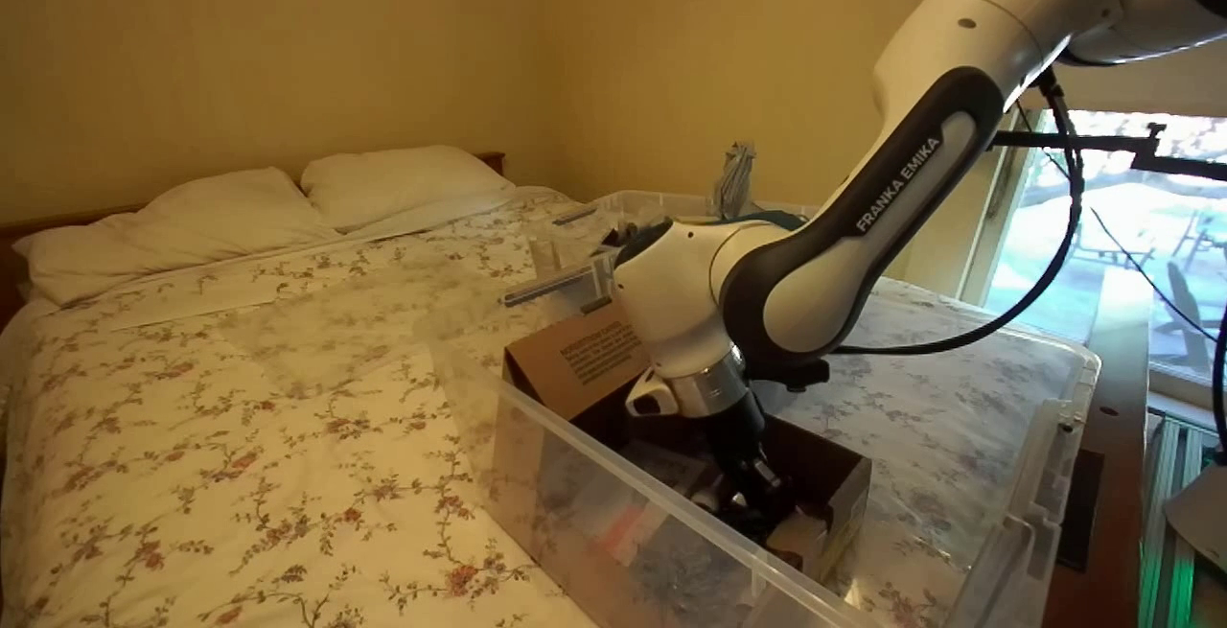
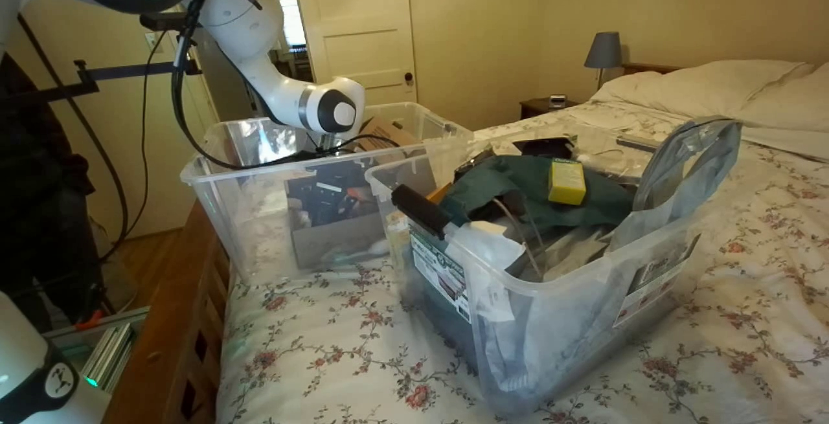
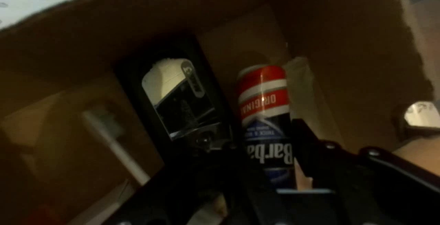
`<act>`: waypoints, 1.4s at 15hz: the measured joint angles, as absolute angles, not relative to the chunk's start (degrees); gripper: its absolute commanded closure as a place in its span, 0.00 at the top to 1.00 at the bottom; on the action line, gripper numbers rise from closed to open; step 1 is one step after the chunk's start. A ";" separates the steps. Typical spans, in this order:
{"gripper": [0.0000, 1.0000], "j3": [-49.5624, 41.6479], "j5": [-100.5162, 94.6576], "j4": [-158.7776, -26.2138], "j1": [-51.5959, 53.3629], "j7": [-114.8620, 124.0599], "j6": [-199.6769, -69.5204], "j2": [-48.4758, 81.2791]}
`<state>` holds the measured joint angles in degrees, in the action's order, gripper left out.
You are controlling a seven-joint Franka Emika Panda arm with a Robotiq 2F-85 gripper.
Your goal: Move two objects from the storage crate on the left, to the one on the right
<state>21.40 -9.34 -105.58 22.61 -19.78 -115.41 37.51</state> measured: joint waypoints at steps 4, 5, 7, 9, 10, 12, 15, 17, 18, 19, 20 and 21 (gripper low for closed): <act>0.14 22.51 -9.34 -106.82 22.59 -18.93 -119.71 31.09; 0.14 22.87 -9.34 -107.46 22.65 -18.50 -120.31 28.58; 0.14 23.44 -9.32 -108.88 22.70 -17.73 -121.40 23.90; 0.14 23.70 -9.27 -110.59 22.68 -17.23 -122.15 19.45; 0.14 23.92 -8.75 -111.56 22.58 -17.38 -122.21 17.38; 0.14 24.55 -6.54 -113.89 22.37 -18.64 -122.20 13.01; 0.14 24.96 -5.58 -117.85 22.47 -17.64 -122.80 5.41; 0.14 24.56 -6.16 -120.06 22.49 -14.28 -124.44 0.62; 0.14 24.17 -7.12 -120.61 22.42 -12.31 -125.20 -1.02; 0.14 23.60 -8.91 -120.73 22.21 -10.10 -125.92 -1.96; 0.14 22.82 -11.21 -120.65 21.67 -7.90 -126.64 -2.32; 0.14 21.78 -13.52 -120.49 20.75 -5.88 -127.51 -2.31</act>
<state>21.78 -13.52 -120.49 20.75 -5.88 -127.51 -2.31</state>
